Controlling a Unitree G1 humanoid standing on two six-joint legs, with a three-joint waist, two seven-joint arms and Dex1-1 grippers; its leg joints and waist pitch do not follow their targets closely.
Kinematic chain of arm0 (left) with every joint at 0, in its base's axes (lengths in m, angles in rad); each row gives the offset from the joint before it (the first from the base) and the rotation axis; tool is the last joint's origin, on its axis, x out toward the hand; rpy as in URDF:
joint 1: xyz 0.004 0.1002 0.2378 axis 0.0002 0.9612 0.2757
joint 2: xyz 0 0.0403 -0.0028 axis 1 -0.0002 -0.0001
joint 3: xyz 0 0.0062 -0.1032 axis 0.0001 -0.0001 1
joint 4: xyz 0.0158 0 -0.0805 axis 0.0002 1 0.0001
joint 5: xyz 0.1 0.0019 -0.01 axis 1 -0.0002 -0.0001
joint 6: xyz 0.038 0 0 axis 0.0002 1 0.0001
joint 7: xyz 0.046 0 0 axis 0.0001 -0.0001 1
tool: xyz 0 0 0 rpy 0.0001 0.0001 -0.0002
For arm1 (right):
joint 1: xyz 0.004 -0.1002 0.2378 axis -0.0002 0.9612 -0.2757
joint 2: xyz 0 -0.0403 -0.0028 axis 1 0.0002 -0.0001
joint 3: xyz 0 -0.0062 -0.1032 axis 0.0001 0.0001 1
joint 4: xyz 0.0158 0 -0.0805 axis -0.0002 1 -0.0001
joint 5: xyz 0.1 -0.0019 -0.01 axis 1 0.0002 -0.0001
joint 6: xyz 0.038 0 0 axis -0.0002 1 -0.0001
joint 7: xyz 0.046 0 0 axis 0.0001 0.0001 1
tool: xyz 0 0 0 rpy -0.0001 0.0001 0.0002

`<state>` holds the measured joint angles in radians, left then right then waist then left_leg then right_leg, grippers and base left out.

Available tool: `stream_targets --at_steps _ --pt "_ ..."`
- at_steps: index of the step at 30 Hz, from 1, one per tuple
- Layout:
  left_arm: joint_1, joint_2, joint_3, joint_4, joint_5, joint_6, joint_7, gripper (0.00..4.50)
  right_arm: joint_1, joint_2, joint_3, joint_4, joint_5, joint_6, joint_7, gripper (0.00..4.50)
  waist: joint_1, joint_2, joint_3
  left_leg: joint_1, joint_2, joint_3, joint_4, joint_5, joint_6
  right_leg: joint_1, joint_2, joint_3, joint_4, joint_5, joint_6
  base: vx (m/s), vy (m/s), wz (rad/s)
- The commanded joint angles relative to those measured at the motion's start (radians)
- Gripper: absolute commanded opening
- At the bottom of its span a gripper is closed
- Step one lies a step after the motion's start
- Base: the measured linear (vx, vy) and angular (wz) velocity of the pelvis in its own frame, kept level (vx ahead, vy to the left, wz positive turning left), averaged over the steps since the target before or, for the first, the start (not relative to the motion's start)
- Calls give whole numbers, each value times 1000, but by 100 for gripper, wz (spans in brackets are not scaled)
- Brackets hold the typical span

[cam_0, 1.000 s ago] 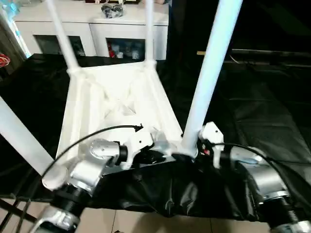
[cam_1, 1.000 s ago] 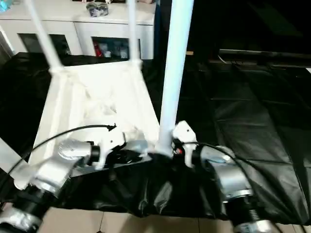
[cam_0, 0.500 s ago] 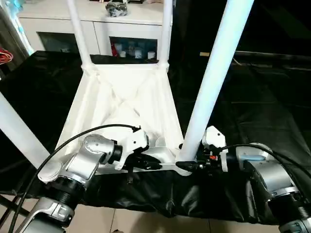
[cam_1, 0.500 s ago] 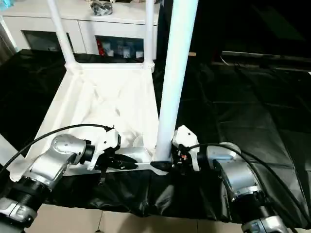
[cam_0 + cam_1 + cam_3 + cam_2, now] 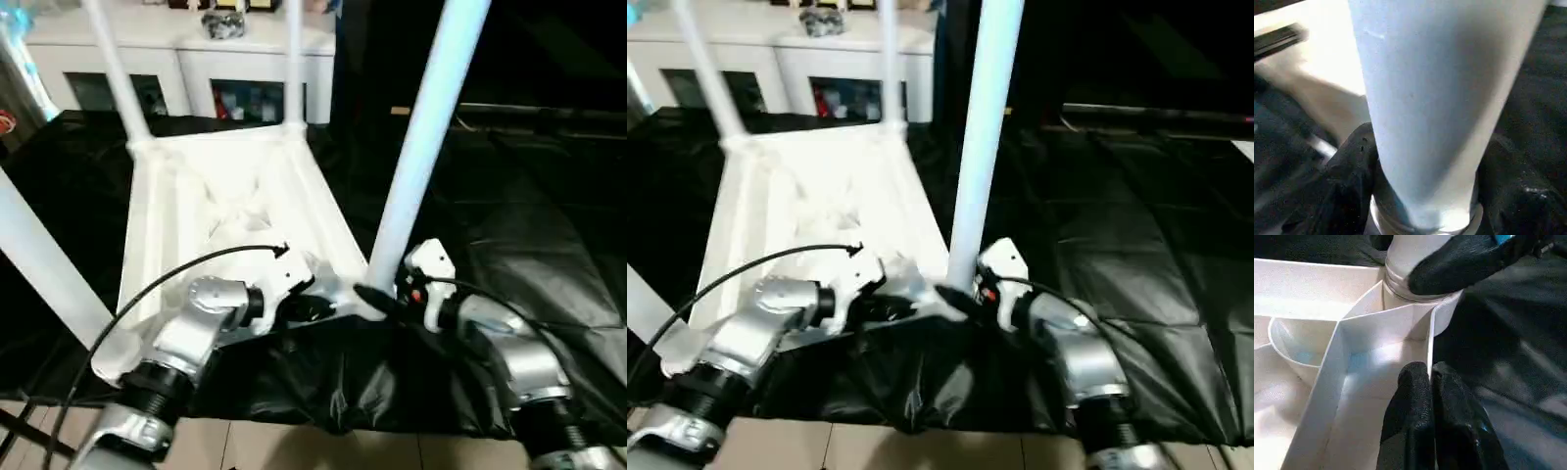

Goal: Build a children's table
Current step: Rotate leg to tighten

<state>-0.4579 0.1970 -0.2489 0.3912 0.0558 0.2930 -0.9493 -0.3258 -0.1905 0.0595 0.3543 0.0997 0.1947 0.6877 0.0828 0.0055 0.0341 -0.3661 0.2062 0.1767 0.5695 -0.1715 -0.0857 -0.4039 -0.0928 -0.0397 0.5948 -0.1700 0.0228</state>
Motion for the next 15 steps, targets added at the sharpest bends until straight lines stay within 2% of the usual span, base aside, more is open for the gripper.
stream_targets --at_steps 1,2,5,6,7,10,12,14,15 --pt "16 -153 -48 -47 -49 1 90 0 -3 116 93 22 -18 39 -79 257 -4 -19 -42 2 11 -2 -74 -303 4 31 -35 21 -92 -453 -129 0 0 0" --pt "16 -153 -48 -47 -49 1 90 0 -3 116 93 22 -18 39 -79 257 -4 -20 -46 4 10 -4 -73 -300 4 34 -38 20 -92 -469 -119 0 0 0" --pt "15 -163 -57 -51 -49 -1 95 0 -12 120 88 21 -9 28 -67 257 -3 -17 -48 1 8 -1 -71 -292 25 32 -34 23 -92 -424 -117 0 0 0" --pt "15 -162 -57 -51 -46 -1 98 0 -14 120 73 18 5 27 -66 304 -2 -16 -50 2 8 0 -70 -291 28 32 -34 23 -92 -420 -118 0 0 0" --pt "19 -151 -59 -58 -47 -2 83 0 -14 106 65 9 17 31 -44 316 -1 -15 -51 1 9 0 -70 -283 32 33 -35 23 -91 -408 -120 0 0 0" --pt "28 -124 -50 -69 -47 -6 56 0 -8 73 62 -15 25 37 5 323 -1 -12 -51 -1 9 0 -71 -277 36 35 -32 22 -89 -383 -125 0 0 0" --pt "30 -115 -45 -70 -46 -8 45 0 -6 63 59 -24 25 44 16 352 -1 -11 -51 0 10 0 -71 -278 37 35 -32 22 -89 -379 -128 0 0 0" --pt "30 -101 -41 -69 -47 -11 31 0 -4 48 61 -35 27 48 37 361 -1 -10 -51 -1 10 0 -71 -276 38 36 -32 22 -88 -367 -131 0 0 0" --pt "30 -78 -38 -69 -53 -18 -1 0 -1 18 64 -49 31 56 71 371 0 -5 -53 0 10 1 -70 -270 39 36 -32 23 -86 -356 -134 0 0 0"
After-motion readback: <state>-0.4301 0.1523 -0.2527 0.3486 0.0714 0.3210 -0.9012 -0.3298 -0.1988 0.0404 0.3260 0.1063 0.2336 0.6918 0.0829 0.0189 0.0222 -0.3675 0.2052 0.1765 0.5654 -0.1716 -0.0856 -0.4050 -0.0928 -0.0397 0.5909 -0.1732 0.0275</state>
